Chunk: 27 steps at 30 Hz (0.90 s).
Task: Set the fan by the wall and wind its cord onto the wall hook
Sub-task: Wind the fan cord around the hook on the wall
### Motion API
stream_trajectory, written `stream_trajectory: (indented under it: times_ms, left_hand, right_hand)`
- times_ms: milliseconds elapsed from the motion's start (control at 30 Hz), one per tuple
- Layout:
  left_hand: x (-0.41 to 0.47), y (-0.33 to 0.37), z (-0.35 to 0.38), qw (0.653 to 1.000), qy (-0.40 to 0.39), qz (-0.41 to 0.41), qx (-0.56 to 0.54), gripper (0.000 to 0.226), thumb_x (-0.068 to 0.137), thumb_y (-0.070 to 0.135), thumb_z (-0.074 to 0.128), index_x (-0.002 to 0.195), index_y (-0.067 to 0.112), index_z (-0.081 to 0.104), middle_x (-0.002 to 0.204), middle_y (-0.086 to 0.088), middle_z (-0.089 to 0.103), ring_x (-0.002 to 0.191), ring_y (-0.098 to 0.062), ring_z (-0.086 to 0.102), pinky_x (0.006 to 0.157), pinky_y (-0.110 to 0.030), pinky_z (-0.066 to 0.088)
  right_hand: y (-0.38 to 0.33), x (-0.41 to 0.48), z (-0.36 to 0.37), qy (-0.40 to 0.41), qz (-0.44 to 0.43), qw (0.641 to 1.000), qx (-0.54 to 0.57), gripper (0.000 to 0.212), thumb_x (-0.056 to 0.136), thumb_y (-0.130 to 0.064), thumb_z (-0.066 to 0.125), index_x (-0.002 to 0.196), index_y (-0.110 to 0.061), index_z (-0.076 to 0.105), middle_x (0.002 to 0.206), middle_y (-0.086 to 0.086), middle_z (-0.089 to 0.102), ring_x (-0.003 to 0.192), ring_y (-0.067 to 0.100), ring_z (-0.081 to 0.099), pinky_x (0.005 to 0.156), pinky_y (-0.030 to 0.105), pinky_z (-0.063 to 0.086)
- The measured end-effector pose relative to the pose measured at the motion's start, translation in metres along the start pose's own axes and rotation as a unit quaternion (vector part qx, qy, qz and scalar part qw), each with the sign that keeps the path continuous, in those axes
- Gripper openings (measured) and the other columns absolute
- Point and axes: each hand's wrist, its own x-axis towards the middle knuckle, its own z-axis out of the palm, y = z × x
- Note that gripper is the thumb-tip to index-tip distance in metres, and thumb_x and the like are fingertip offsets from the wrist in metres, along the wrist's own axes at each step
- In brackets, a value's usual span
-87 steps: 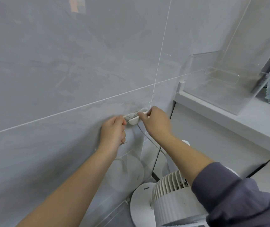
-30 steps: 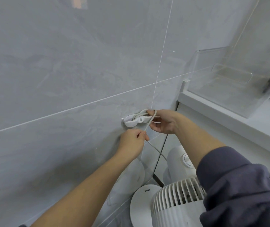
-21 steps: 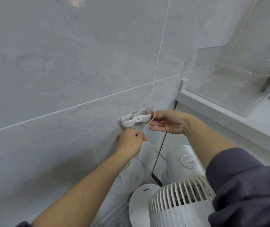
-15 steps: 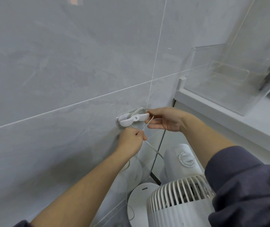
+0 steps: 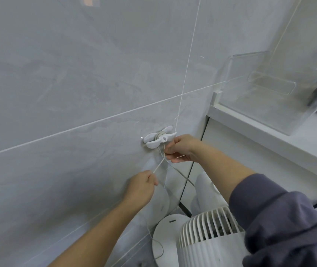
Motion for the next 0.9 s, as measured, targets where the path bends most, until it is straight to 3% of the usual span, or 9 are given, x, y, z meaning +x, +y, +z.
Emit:
stream_trajectory:
  times_ms: [100, 267, 433, 567, 700, 900]
  left_hand:
    - [-0.002, -0.011, -0.005, 1.0, 0.01, 0.001, 0.008, 0.028, 0.096, 0.019, 0.041, 0.073, 0.021, 0.058, 0.063, 0.004, 0.053, 0.056, -0.01, 0.047, 0.048, -0.022, 0.033]
    - [-0.005, -0.022, -0.019, 0.999, 0.046, -0.014, -0.003, 0.027, 0.092, 0.02, 0.041, 0.068, 0.022, 0.054, 0.061, 0.001, 0.052, 0.056, -0.017, 0.047, 0.054, -0.029, 0.038]
    - [-0.008, -0.019, -0.032, 0.995, 0.071, -0.027, -0.064, 0.03, 0.086, 0.016, 0.043, 0.061, 0.026, 0.055, 0.048, 0.006, 0.047, 0.05, -0.018, 0.043, 0.051, -0.028, 0.033]
    - [-0.014, -0.008, -0.042, 0.983, 0.07, -0.067, -0.154, 0.021, 0.071, 0.026, 0.041, 0.066, 0.023, 0.061, 0.043, 0.006, 0.048, 0.044, -0.019, 0.039, 0.05, -0.027, 0.029]
    - [-0.019, 0.002, -0.048, 0.964, 0.069, -0.078, -0.245, 0.023, 0.089, 0.015, 0.044, 0.075, 0.017, 0.063, 0.049, 0.005, 0.045, 0.037, -0.01, 0.031, 0.045, -0.022, 0.023]
    - [-0.027, 0.022, -0.061, 0.942, 0.104, -0.056, -0.314, 0.024, 0.092, 0.012, 0.047, 0.078, 0.015, 0.066, 0.06, 0.003, 0.052, 0.042, -0.013, 0.03, 0.042, -0.02, 0.025]
  right_hand:
    - [-0.004, -0.005, 0.002, -0.004, 0.003, 0.999, -0.043, 0.012, 0.083, -0.005, 0.071, 0.09, -0.013, 0.065, 0.082, 0.001, 0.065, 0.074, 0.013, 0.062, 0.062, 0.023, 0.055]
    - [-0.008, -0.014, 0.0, 0.02, -0.001, 0.998, -0.056, 0.022, 0.082, -0.005, 0.068, 0.103, -0.011, 0.064, 0.089, 0.002, 0.065, 0.067, 0.011, 0.063, 0.058, 0.022, 0.055]
    - [-0.012, -0.018, -0.002, 0.072, -0.06, 0.996, 0.012, 0.023, 0.086, -0.012, 0.064, 0.106, -0.011, 0.052, 0.083, 0.009, 0.065, 0.064, 0.018, 0.066, 0.053, 0.027, 0.058]
    - [-0.022, -0.028, 0.008, 0.036, -0.011, 0.996, 0.086, 0.021, 0.085, -0.022, 0.057, 0.097, -0.005, 0.059, 0.081, 0.014, 0.063, 0.064, 0.024, 0.066, 0.057, 0.031, 0.059]
    - [-0.028, -0.034, 0.022, 0.044, 0.01, 0.989, 0.144, 0.016, 0.087, -0.021, 0.06, 0.092, -0.006, 0.058, 0.082, 0.014, 0.061, 0.065, 0.024, 0.065, 0.054, 0.029, 0.058]
    - [-0.034, -0.033, 0.038, 0.06, 0.007, 0.973, 0.222, 0.009, 0.09, -0.012, 0.06, 0.095, -0.006, 0.057, 0.083, 0.012, 0.057, 0.066, 0.023, 0.059, 0.06, 0.035, 0.057]
